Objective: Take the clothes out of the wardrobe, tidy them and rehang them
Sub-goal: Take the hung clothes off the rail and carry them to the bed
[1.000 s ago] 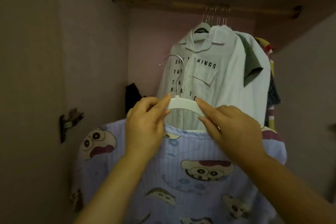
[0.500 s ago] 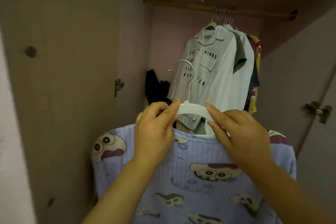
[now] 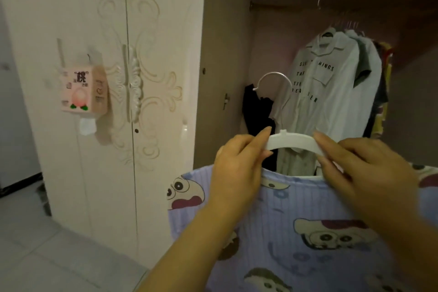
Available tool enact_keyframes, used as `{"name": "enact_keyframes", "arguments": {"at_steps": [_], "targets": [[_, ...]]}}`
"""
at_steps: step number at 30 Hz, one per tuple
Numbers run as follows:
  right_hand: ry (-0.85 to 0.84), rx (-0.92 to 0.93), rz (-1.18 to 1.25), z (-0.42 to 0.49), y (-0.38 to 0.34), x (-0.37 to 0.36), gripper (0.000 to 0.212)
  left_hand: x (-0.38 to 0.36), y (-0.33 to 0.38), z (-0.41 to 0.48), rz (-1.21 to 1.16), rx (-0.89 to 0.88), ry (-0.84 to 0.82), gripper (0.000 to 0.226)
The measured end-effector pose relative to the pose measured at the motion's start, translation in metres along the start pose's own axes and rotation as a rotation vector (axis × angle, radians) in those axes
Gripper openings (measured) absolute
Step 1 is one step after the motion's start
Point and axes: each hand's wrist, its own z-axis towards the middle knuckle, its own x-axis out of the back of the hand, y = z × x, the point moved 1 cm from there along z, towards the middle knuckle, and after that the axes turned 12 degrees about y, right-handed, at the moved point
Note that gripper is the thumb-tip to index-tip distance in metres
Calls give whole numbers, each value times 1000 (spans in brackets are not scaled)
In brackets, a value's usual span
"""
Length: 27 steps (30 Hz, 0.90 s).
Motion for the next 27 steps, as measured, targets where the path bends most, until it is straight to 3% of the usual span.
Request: {"name": "enact_keyframes", "arguments": {"at_steps": [6,15,27], "targets": [[38,-47,116,27,-81,-9,32,104,-7,3,182,-76,19,34],[90,-116,543,78,-239,-51,34,292,-12,-15,640,97,85,34],[235,-31,1325,127,-438,-30,38,472,107,-68,1387,126,309,28]]}}
